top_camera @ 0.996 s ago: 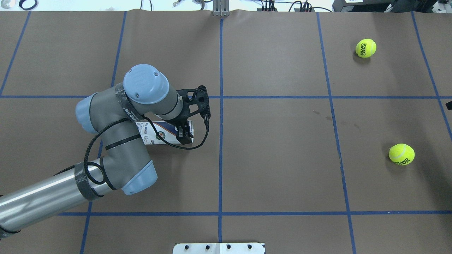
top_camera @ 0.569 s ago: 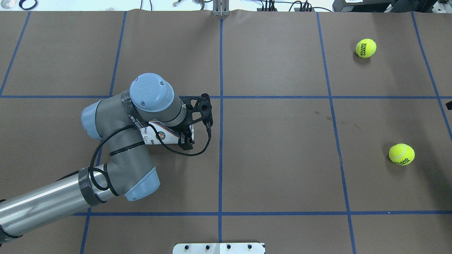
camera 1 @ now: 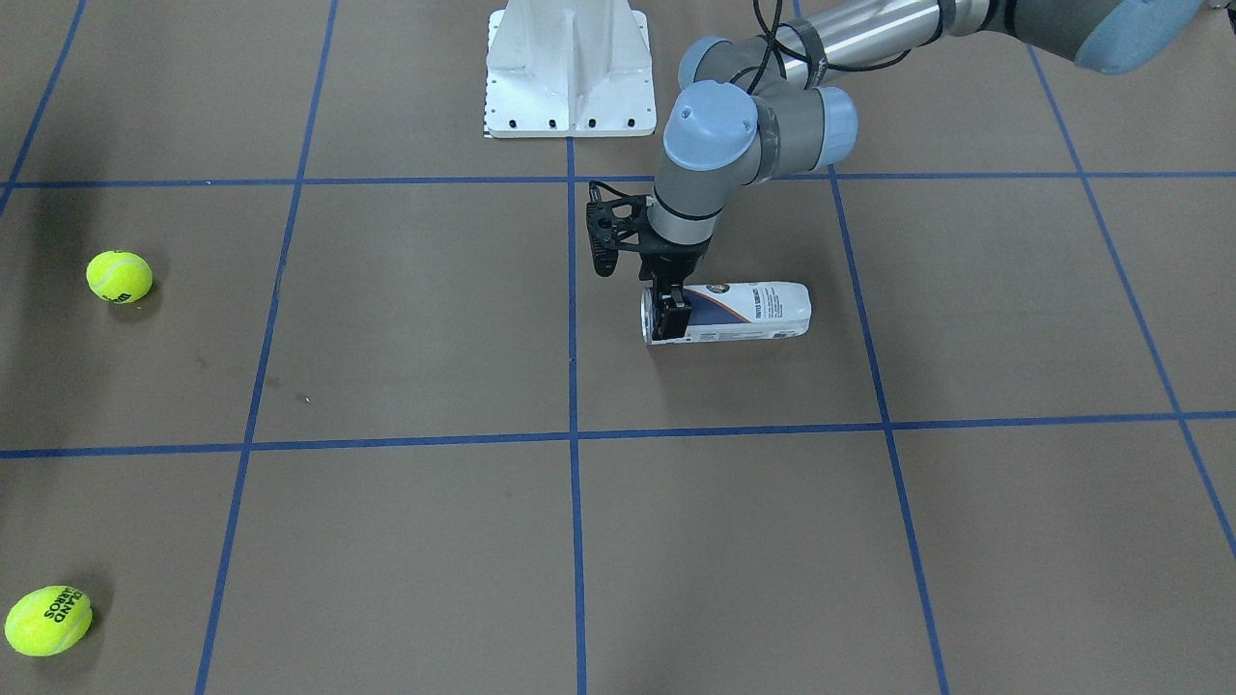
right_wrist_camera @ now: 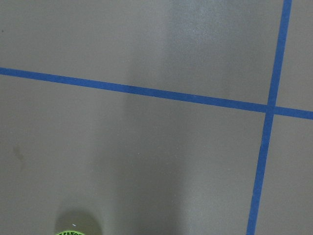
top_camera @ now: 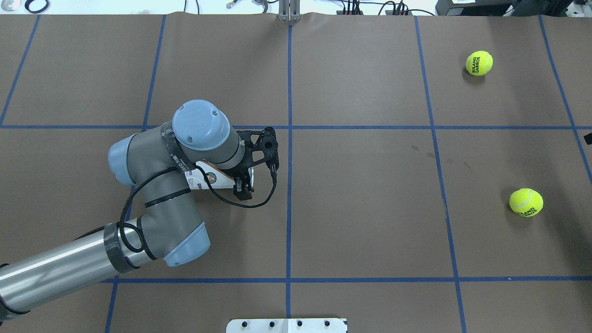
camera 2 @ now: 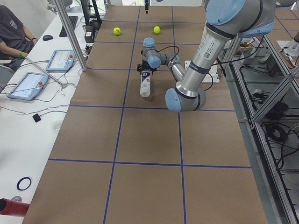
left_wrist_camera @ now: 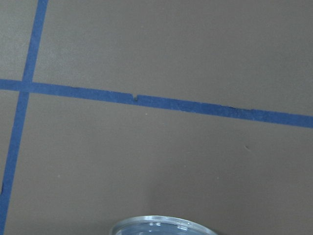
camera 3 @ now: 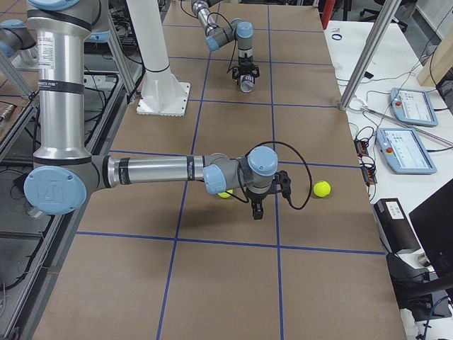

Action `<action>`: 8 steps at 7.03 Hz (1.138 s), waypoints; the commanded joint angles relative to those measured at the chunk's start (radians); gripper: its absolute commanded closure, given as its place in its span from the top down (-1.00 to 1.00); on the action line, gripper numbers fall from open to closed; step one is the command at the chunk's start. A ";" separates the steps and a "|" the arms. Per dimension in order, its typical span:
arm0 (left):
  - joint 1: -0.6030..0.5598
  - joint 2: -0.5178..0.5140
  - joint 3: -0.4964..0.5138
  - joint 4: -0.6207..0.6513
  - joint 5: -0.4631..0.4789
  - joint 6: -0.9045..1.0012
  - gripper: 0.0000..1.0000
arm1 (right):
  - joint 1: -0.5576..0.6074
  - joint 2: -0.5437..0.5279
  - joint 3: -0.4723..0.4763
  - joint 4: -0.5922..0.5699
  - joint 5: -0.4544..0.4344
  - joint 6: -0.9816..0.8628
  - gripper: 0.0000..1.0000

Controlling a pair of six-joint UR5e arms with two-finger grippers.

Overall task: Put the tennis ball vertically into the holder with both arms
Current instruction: 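Close the left gripper on the can's open end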

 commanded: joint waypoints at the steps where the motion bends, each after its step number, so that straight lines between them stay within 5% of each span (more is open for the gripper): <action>1: 0.007 -0.002 -0.001 0.017 0.028 0.017 0.98 | 0.000 0.000 0.002 0.000 0.000 0.001 0.98; 8: 0.038 -0.016 0.003 0.015 0.073 0.045 0.98 | 0.000 0.000 0.000 0.000 0.000 0.001 0.98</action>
